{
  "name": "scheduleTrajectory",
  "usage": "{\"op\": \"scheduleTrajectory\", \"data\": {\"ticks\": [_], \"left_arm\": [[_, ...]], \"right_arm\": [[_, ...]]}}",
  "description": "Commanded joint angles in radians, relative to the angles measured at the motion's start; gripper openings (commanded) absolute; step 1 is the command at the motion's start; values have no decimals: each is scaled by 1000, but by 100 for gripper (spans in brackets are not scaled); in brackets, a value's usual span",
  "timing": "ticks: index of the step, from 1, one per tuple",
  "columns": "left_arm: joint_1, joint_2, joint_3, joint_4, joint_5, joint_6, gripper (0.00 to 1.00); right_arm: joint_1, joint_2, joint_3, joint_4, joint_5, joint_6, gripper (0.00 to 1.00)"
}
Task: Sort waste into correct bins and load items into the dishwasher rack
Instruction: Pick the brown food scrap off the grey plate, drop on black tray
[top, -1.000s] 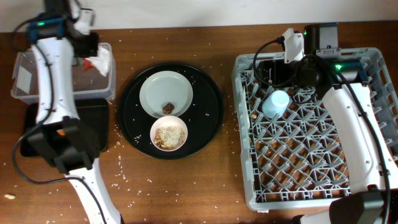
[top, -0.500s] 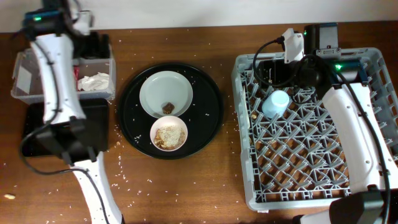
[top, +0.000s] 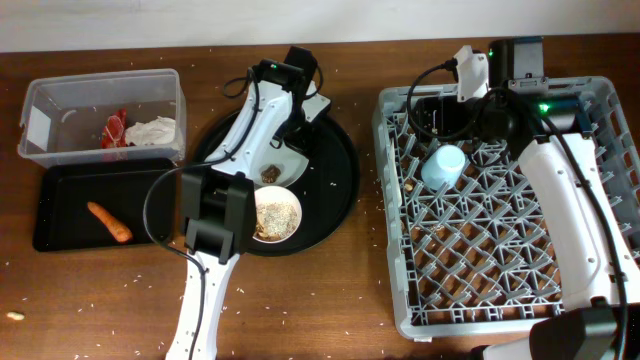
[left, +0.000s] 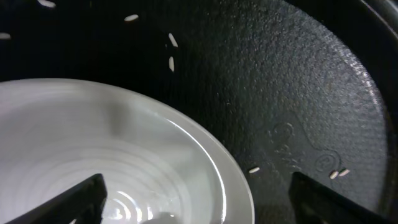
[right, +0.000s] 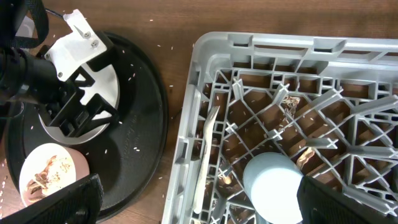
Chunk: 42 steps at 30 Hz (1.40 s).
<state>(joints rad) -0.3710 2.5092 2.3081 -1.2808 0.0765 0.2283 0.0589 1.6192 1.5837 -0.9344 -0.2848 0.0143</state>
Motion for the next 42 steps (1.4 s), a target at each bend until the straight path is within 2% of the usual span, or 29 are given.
{"op": "scheduleTrajectory", "data": {"ticks": [1, 3, 4, 5, 7, 8, 11, 16, 17, 18, 20, 24, 27, 29, 32, 34, 40, 42], "left_arm": [[32, -3, 1, -6, -99, -131, 91], [122, -3, 1, -29, -50, -196, 91], [158, -3, 1, -37, 13, -194, 89], [190, -3, 1, -41, 90, -168, 83], [184, -3, 1, -43, 111, -144, 81], [153, -3, 1, -40, 92, -145, 81], [26, -3, 1, -9, -80, -145, 81], [-84, -2, -18, 45, -161, -145, 81], [-84, 2, -20, 51, -161, -145, 77], [-84, 10, -21, 57, -160, -145, 68], [-85, 28, -21, 66, -159, -145, 30], [-85, 78, -21, 28, -159, -145, 16], [-85, 83, -23, -2, -159, -145, 13], [-85, 83, -23, -9, -160, -145, 1], [-85, 82, -12, -23, -164, -145, 1], [-84, 82, 81, -122, -164, -145, 1], [-50, 82, 515, -408, -164, -146, 0], [-21, 61, 567, -407, -152, -150, 1]], "right_arm": [[0, -2, 3, -12, 9, -11, 98], [0, -2, 3, -16, 9, -11, 99], [0, -2, 3, -14, 9, -11, 99], [0, -2, 3, -11, 9, -11, 99], [0, -2, 3, -8, 9, -11, 99], [0, -2, 3, -8, 9, -11, 99], [0, -2, 3, -8, 9, -11, 99], [0, -2, 3, -10, 9, -11, 98], [0, -2, 3, -13, 9, -11, 99], [0, -2, 3, -19, 9, -11, 99], [0, -2, 3, -31, 9, -12, 99], [0, -2, 3, -35, 9, -16, 99], [0, -2, 3, -36, 9, -19, 99], [0, -2, 3, -36, 9, -27, 99], [0, -2, 3, -35, 9, -26, 99], [0, -2, 3, -34, 9, -26, 99], [0, -2, 3, -27, 9, -26, 99], [0, -2, 3, -27, 9, -26, 99]]}}
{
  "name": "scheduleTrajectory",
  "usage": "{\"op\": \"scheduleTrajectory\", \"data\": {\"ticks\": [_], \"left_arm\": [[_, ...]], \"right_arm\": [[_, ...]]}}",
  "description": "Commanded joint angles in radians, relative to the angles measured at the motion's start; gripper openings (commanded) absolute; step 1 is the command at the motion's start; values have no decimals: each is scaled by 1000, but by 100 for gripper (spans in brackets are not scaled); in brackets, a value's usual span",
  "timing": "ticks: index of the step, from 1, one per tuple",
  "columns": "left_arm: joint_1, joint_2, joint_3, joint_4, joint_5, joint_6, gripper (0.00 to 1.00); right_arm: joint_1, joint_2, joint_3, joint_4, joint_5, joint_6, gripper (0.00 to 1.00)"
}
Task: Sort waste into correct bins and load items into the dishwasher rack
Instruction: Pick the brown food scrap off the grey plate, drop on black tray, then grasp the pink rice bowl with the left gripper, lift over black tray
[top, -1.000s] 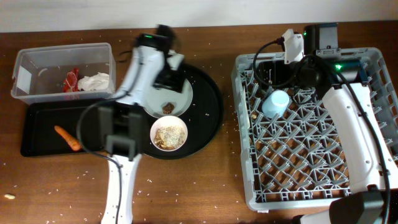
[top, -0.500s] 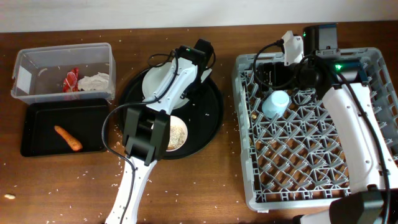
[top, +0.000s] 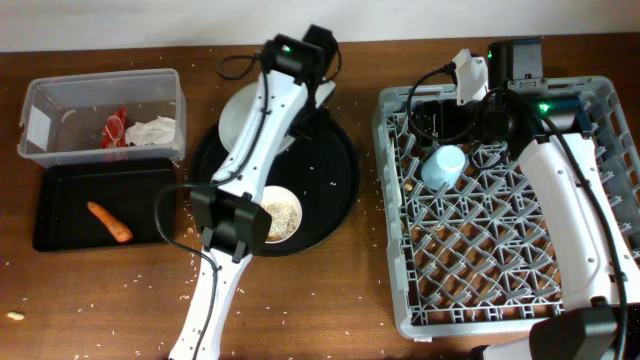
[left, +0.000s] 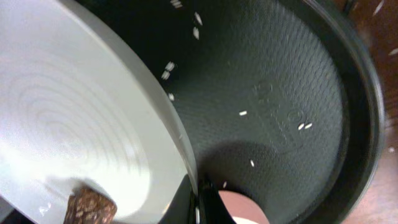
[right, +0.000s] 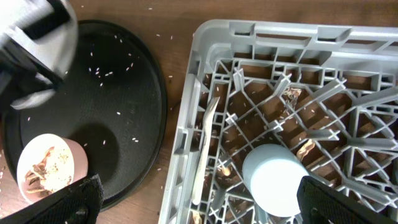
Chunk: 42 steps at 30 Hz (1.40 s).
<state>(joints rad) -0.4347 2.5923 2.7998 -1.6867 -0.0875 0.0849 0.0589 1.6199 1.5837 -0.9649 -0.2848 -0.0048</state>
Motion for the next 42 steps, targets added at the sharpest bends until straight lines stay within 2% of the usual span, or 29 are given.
{"op": "scheduleTrajectory", "data": {"ticks": [1, 5, 10, 18, 19, 21, 22, 24, 27, 29, 31, 34, 38, 41, 42], "left_arm": [[56, -39, 79, -2, 14, -22, 1], [187, -199, 79, -2, 124, -60, 0], [301, -353, 48, -2, 166, -60, 1], [510, -660, -572, -2, 190, -62, 0], [542, -675, -641, -1, 226, -11, 0], [600, -676, -734, 20, 393, 142, 0], [647, -676, -795, 53, 524, 251, 0], [716, -676, -827, 59, 670, 373, 1], [816, -676, -827, 48, 852, 512, 0], [925, -676, -848, 50, 957, 545, 1], [1036, -676, -911, 27, 1117, 639, 1], [1136, -676, -1007, 21, 1247, 719, 1], [1136, -681, -1036, 34, 1307, 718, 1], [966, -726, -982, 83, 1246, 710, 0], [899, -743, -976, 131, 1211, 664, 1]], "right_arm": [[0, -3, 3, 3, 9, -7, 99], [0, -3, 3, 4, 9, -18, 99], [0, -3, 3, 4, 9, -18, 99], [0, -3, 3, 23, 8, -18, 99], [0, -3, 3, 22, 9, -18, 99], [0, -3, 3, 22, 8, -17, 99], [0, -3, 3, 21, 8, -16, 99], [0, -3, 3, 15, 8, -14, 99], [0, -3, 3, 11, 8, -14, 99], [0, -3, 3, 11, 8, -14, 99], [0, -3, 3, 11, 8, -14, 99], [0, -3, 3, 11, 8, -14, 99], [0, -3, 3, 11, 8, -14, 99], [0, -3, 3, 11, 8, -14, 99], [0, -3, 3, 11, 8, -14, 99]]}}
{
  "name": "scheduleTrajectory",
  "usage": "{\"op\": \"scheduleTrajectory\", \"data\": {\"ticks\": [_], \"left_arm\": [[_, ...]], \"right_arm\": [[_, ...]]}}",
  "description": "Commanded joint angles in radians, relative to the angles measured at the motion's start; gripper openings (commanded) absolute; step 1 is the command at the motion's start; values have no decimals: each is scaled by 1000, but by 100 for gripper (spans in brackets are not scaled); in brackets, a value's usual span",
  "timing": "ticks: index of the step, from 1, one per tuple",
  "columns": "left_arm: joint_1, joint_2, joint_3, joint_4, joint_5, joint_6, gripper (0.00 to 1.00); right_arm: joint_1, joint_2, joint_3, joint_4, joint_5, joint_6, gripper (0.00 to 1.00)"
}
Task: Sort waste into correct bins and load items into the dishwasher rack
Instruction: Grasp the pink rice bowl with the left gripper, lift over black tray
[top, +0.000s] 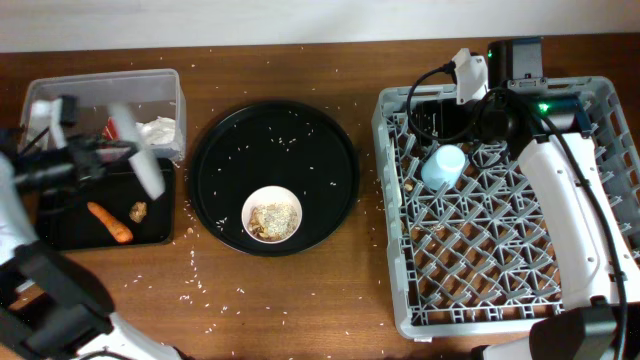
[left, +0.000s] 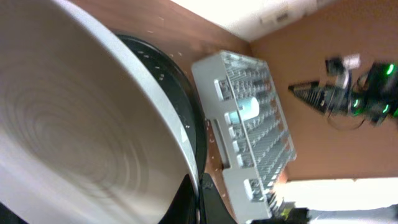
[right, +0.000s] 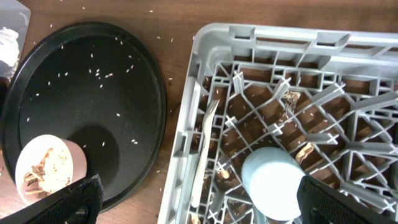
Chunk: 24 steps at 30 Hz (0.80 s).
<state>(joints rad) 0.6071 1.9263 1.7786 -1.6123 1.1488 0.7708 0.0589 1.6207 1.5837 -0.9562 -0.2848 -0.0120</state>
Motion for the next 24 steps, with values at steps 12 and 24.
{"op": "scheduleTrajectory", "data": {"ticks": [12, 24], "left_arm": [[-997, 166, 43, 595, -1108, -418, 0], [-1041, 250, 222, 259, -1108, -685, 78]], "right_arm": [[0, -4, 3, 2, 8, -6, 99], [0, -4, 3, 3, 8, -7, 99]]}}
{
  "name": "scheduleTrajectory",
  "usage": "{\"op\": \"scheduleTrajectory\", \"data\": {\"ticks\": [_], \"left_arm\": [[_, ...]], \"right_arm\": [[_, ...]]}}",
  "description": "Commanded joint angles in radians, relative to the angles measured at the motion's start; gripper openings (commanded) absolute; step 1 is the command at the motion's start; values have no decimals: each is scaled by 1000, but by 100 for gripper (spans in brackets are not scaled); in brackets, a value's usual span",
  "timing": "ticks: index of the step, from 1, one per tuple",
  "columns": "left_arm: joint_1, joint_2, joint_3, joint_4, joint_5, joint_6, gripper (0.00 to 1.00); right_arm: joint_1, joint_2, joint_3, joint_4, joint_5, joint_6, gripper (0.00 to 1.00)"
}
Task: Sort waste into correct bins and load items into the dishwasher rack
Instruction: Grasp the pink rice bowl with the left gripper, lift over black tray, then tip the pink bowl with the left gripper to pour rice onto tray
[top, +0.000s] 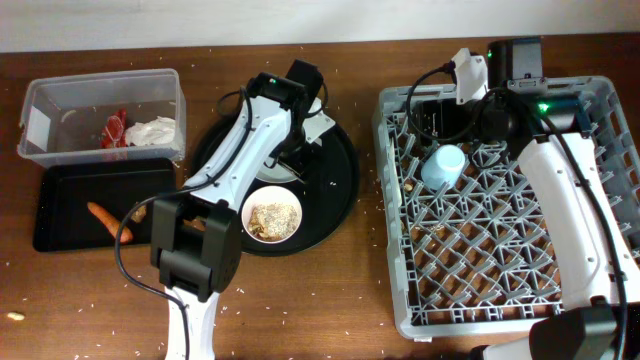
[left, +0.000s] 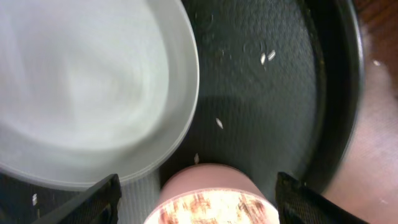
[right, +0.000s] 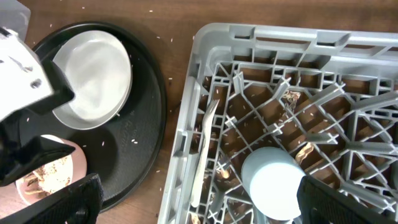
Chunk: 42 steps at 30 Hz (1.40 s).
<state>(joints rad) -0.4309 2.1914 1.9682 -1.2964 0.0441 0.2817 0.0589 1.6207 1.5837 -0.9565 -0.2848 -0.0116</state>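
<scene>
An empty white plate lies at the back left of the round black tray. My left gripper hangs open just above the tray, between the plate and the pink bowl of food scraps. Over the far left corner of the grey dishwasher rack my right gripper stands open and holds nothing. In the rack sit a light blue cup and a pale utensil.
At the far left stands a clear bin holding a red wrapper and white tissue. In front of it is a black rectangular tray with a carrot and a brown scrap. Rice grains are scattered over the table.
My left gripper held the plate tipped over the black rectangular tray at the left. Now the plate lies flat on the round tray and the gripper is open beside it.
First my left gripper was open at the plate, which carried a brown lump on the round tray. Then it was shut on the plate's rim, plate raised. Then the plate was tipped over the left tray, lump lying there. Now the plate is back, empty. The right arm stayed still.
</scene>
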Motion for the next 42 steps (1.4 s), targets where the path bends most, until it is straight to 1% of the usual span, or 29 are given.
{"op": "scheduleTrajectory", "data": {"ticks": [1, 3, 4, 6, 8, 10, 11, 12, 13, 15, 17, 18, 20, 22, 23, 25, 26, 27, 29, 30, 32, 35, 36, 37, 38, 41, 42], "left_arm": [[-3, -15, 24, -110, 1, -324, 78], [-29, -15, -29, -116, 3, -388, 77], [-53, -15, -80, -88, 2, -401, 72], [-93, -15, -167, -23, -2, -401, 71], [-105, -15, -199, -5, -16, -401, 68], [-105, -14, -201, -1, -24, -401, 45], [-105, -14, -208, 11, -50, -401, 29], [-105, -14, -217, 22, -71, -401, 22], [-105, -14, -230, 33, -92, -401, 20], [-105, -14, -276, 66, -116, -401, 19], [-105, -14, -301, 81, -119, -401, 4], [-105, -14, -301, 82, -121, -401, 1], [-103, -15, -299, 77, -120, -401, 0], [-103, -15, -266, 39, -121, -401, 1], [-98, -15, -212, -17, -120, -401, 1], [-27, -32, -12, -207, -112, -397, 0], [-2, -44, 19, -237, -106, -393, 0], [43, -71, 45, -262, -74, -370, 0], [138, -126, 48, -265, 34, -295, 0], [229, -156, 48, -271, 116, -246, 0], [351, -173, 48, -289, 206, -164, 0], [554, -176, 44, -346, 367, 31, 1], [619, -176, 41, -363, 438, 103, 0], [702, -176, 27, -370, 546, 188, 0], [760, -176, 10, -373, 633, 263, 0], [878, -176, -62, -373, 814, 433, 1], [933, -176, -113, -372, 883, 494, 0]], "right_arm": [[0, -4, 3, 3, 8, -7, 99], [0, -4, 3, 7, 8, -7, 99], [0, -4, 3, 10, 8, -7, 99], [0, -4, 3, 9, 8, -7, 99], [0, -4, 3, 7, 8, -7, 99], [0, -4, 3, 6, 8, -6, 99], [0, -4, 3, 6, 8, 5, 99], [0, -4, 3, 7, 8, 5, 99], [0, -4, 3, 7, 8, 5, 99], [0, -4, 3, 8, 8, 5, 99], [0, -4, 3, 10, 8, 5, 99], [0, -4, 3, 10, 8, 5, 99], [0, -4, 3, 10, 8, 5, 99], [0, -4, 3, 10, 8, 5, 98], [0, -4, 3, 10, 8, 5, 99], [0, -4, 3, 10, 8, 4, 99], [0, -4, 3, 10, 8, 4, 99], [0, -4, 3, 11, 8, 4, 99], [0, -4, 3, 13, 8, 4, 99], [0, -4, 3, 14, 8, 4, 99], [0, -4, 3, 14, 8, 4, 99], [0, -4, 3, 14, 8, 4, 99], [0, -4, 3, 14, 8, 5, 99], [0, -4, 3, 14, 8, 5, 99], [0, -4, 3, 14, 8, 5, 99], [0, -4, 3, 14, 8, 5, 99], [0, -4, 3, 14, 8, 5, 99]]}}
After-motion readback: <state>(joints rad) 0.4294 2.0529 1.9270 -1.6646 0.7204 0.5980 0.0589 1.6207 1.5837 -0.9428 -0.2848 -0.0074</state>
